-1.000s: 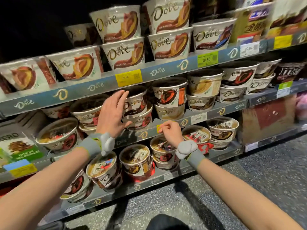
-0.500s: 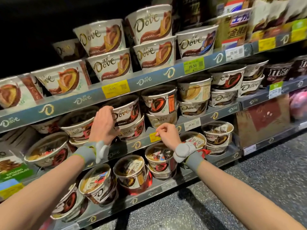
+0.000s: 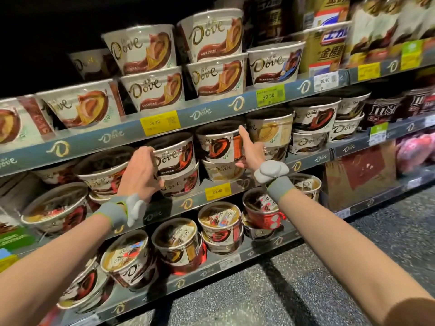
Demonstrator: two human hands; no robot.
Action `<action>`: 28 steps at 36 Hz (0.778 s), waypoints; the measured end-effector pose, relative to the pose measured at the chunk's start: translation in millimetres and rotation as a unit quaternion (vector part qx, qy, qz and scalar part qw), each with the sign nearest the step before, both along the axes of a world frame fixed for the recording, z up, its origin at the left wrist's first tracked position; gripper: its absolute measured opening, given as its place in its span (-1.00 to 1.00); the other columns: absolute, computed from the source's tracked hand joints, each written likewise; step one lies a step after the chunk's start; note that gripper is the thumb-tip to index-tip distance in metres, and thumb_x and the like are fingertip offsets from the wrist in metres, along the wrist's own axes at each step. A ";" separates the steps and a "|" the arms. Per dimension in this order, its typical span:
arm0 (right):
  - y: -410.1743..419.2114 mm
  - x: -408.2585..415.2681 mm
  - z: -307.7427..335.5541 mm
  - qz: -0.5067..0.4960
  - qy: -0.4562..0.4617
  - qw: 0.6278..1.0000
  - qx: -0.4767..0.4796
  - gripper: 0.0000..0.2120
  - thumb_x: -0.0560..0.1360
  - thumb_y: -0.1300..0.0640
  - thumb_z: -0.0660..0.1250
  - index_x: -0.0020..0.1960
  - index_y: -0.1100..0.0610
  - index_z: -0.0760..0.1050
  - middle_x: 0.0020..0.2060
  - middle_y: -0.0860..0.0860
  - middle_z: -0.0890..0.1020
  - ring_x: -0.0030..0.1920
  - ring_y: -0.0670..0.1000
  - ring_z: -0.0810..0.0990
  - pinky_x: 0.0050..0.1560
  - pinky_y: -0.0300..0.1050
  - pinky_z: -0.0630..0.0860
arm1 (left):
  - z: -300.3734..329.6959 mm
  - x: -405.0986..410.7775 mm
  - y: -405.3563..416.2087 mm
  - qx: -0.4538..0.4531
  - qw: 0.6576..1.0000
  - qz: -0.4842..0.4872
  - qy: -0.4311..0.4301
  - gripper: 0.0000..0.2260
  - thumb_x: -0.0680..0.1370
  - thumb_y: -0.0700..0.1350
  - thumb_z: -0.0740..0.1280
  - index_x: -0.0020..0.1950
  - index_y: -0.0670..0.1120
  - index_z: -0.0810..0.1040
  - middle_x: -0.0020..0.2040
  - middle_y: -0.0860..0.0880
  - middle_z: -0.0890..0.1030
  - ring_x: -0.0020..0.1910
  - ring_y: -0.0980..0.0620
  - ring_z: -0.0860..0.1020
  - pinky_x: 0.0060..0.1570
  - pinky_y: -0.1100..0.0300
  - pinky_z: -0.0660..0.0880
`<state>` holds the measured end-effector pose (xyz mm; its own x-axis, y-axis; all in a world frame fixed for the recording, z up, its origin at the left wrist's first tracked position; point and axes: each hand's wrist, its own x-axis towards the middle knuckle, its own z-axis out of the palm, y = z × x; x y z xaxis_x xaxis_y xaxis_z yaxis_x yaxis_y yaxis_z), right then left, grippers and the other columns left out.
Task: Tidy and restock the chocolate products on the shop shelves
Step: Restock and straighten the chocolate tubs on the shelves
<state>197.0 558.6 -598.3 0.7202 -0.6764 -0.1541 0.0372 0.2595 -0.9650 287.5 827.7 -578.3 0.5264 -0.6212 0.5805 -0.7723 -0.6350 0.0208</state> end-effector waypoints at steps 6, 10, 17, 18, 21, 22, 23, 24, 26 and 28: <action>-1.3 8.2 9.5 0.039 0.036 0.999 0.010 0.12 0.20 -0.48 0.29 0.51 0.21 0.12 0.31 0.16 0.48 0.14 0.14 0.57 -0.40 -0.17 0.55 | -0.4 -0.4 2.5 -0.003 1.000 -0.013 -0.008 -0.45 0.24 -0.29 0.54 0.11 -0.26 0.35 -0.01 -0.21 0.42 -0.03 -0.19 0.42 -0.07 0.02 0.41; -2.6 11.3 13.9 0.038 0.043 0.998 0.015 0.02 0.17 -0.44 0.28 0.41 0.22 0.28 0.24 0.15 0.52 0.05 0.13 0.59 -0.37 -0.10 0.59 | -0.8 -5.7 5.8 -0.014 0.999 -0.034 -0.009 -0.40 0.25 -0.25 0.55 0.18 -0.29 0.35 0.05 -0.22 0.43 0.02 -0.18 0.43 0.00 0.09 0.37; 5.0 8.4 12.7 0.017 0.026 0.999 0.031 -0.11 0.28 -0.43 0.09 0.44 0.11 0.28 0.34 0.09 0.44 0.22 0.20 0.50 -0.40 -0.12 0.54 | 1.0 -17.9 21.8 -0.029 0.996 -0.081 -0.007 -0.35 0.28 -0.15 0.56 0.24 -0.29 0.33 0.09 -0.19 0.41 0.07 -0.13 0.40 0.02 0.21 0.28; 5.9 5.1 12.1 0.013 0.014 0.999 0.042 -0.15 0.32 -0.43 0.08 0.44 0.08 0.26 0.33 0.08 0.44 0.24 0.19 0.49 -0.39 -0.11 0.53 | 0.5 -20.7 24.2 -0.040 0.996 -0.082 -0.004 -0.35 0.28 -0.15 0.56 0.24 -0.29 0.33 0.10 -0.19 0.41 0.08 -0.14 0.40 0.03 0.20 0.29; 7.2 -8.4 14.1 0.029 -0.013 0.998 0.059 -0.16 0.25 -0.49 0.11 0.37 -0.01 0.35 0.27 0.05 0.53 0.20 0.15 0.53 -0.17 0.05 0.59 | 3.0 -27.7 28.7 -0.078 0.994 -0.072 0.022 -0.33 0.27 -0.17 0.57 0.27 -0.27 0.33 0.13 -0.19 0.42 0.11 -0.13 0.42 0.07 0.13 0.36; 5.7 -11.6 11.3 0.034 -0.018 0.997 0.063 -0.13 0.18 -0.51 0.14 0.35 -0.03 0.38 0.24 0.05 0.55 0.18 0.14 0.55 -0.06 0.14 0.59 | 3.7 -30.0 31.1 -0.084 0.994 -0.070 0.025 -0.32 0.27 -0.17 0.57 0.27 -0.27 0.33 0.12 -0.18 0.42 0.09 -0.13 0.42 0.06 0.13 0.37; 2.9 -14.8 8.8 0.040 -0.021 0.997 0.064 -0.11 0.14 -0.52 0.17 0.33 -0.04 0.40 0.22 0.05 0.56 0.17 0.14 0.56 0.01 0.20 0.57 | 4.3 -32.5 33.8 -0.085 0.994 -0.070 0.024 -0.32 0.26 -0.16 0.57 0.27 -0.27 0.33 0.11 -0.18 0.42 0.08 -0.12 0.42 0.04 0.15 0.37; 2.1 -18.6 7.1 0.041 -0.025 0.997 0.061 -0.10 0.14 -0.52 0.18 0.34 -0.04 0.40 0.22 0.05 0.57 0.16 0.14 0.56 0.04 0.23 0.56 | 4.9 -35.1 36.8 -0.083 0.994 -0.071 0.021 -0.32 0.26 -0.16 0.57 0.26 -0.27 0.33 0.10 -0.17 0.42 0.06 -0.11 0.43 0.03 0.17 0.36; 2.4 -27.9 8.0 0.043 -0.028 0.997 0.051 -0.14 0.20 -0.51 0.17 0.35 -0.04 0.39 0.23 0.06 0.56 0.16 0.14 0.57 0.03 0.23 0.56 | 7.3 -38.5 40.3 -0.080 0.993 -0.082 0.015 -0.34 0.26 -0.17 0.57 0.25 -0.27 0.33 0.09 -0.18 0.43 0.04 -0.11 0.43 -0.01 0.22 0.32; 7.7 -39.0 12.3 0.046 -0.023 0.998 0.042 -0.21 0.29 -0.48 0.13 0.35 -0.01 0.39 0.20 0.07 0.58 0.14 0.13 0.58 0.03 0.20 0.57 | 8.9 -42.1 43.5 -0.076 0.993 -0.092 0.013 -0.34 0.27 -0.17 0.57 0.26 -0.27 0.33 0.08 -0.17 0.43 0.03 -0.10 0.43 -0.01 0.19 0.34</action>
<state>157.9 566.4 -586.0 0.7864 -0.5928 -0.1737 0.0528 0.3447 -0.9372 245.5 871.2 -569.4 0.4277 -0.6144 0.6630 -0.8731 -0.4707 0.1270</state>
